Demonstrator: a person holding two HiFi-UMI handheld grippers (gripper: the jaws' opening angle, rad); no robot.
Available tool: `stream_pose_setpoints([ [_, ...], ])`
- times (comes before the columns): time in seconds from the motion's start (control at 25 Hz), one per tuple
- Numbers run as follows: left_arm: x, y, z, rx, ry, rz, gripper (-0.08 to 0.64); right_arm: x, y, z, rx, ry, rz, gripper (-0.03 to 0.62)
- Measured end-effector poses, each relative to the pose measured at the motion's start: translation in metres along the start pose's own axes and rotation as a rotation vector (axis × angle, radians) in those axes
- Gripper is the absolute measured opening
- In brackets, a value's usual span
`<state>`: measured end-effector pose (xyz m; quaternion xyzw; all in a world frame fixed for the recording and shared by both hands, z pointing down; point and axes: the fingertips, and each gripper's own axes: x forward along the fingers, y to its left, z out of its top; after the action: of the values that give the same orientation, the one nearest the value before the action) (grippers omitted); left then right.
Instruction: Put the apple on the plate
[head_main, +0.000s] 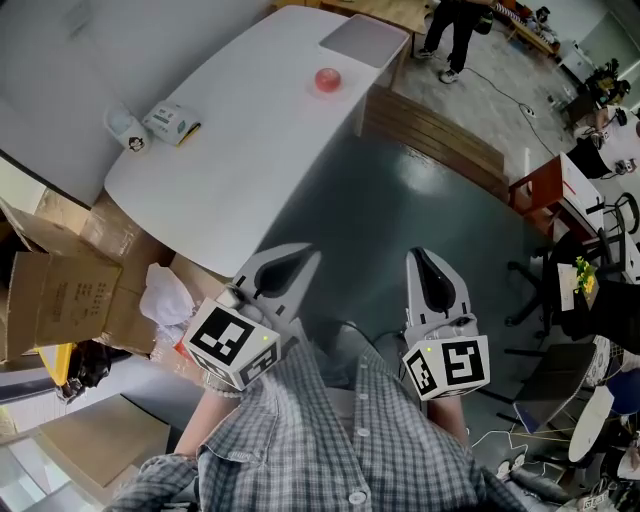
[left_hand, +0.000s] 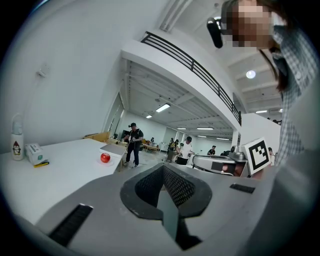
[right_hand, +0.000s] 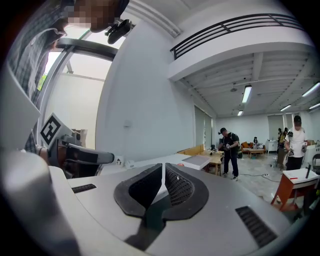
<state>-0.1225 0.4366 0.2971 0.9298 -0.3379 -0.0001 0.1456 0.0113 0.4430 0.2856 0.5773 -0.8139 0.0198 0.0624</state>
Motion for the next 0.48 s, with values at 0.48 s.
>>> stream_pose_setpoints([
  [0.48,0.017,0.001,0.003,0.018,0.011,-0.019,0.009,-0.006,-0.039,-0.010,0.029,0.009,-0.094,0.034],
])
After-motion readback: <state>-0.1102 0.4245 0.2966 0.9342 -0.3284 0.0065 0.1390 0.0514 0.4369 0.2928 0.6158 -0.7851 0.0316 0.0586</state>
